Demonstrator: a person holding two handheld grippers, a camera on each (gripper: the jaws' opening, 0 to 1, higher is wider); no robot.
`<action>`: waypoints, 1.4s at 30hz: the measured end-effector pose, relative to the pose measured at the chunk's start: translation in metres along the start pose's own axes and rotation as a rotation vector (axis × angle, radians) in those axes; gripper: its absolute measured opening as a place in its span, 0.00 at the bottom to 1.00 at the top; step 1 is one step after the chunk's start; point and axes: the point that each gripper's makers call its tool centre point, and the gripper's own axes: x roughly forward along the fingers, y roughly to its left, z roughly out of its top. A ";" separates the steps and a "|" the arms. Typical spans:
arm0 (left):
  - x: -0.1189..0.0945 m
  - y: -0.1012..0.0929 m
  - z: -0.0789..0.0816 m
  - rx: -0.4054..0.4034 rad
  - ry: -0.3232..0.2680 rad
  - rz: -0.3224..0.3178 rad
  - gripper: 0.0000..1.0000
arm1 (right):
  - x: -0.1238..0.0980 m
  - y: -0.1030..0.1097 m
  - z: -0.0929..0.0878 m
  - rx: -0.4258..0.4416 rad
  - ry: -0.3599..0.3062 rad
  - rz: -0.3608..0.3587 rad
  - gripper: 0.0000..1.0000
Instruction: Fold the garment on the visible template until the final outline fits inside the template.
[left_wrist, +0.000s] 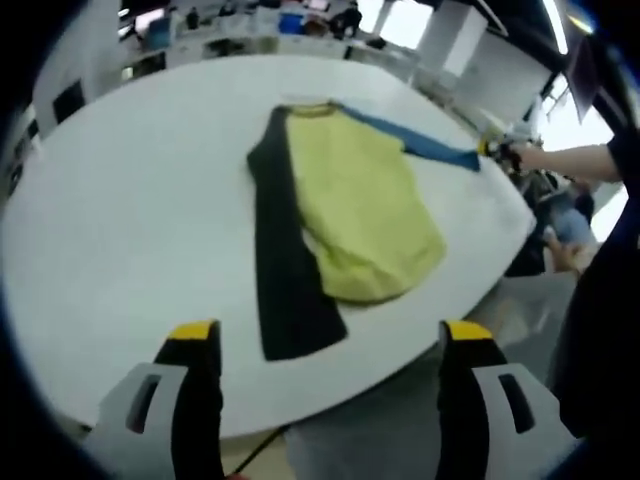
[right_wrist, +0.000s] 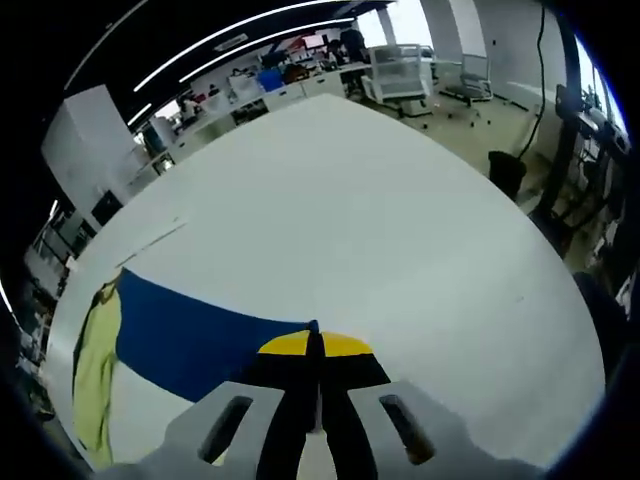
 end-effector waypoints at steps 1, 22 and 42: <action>0.000 0.000 -0.002 -0.002 0.007 0.001 0.86 | 0.000 0.000 -0.001 -0.005 0.004 -0.003 0.02; 0.002 0.000 -0.007 0.028 0.040 0.016 0.86 | 0.008 -0.004 -0.016 -0.102 0.079 -0.055 0.03; 0.002 -0.006 0.001 0.059 0.019 0.002 0.86 | -0.018 -0.013 -0.015 -0.177 0.093 -0.116 0.10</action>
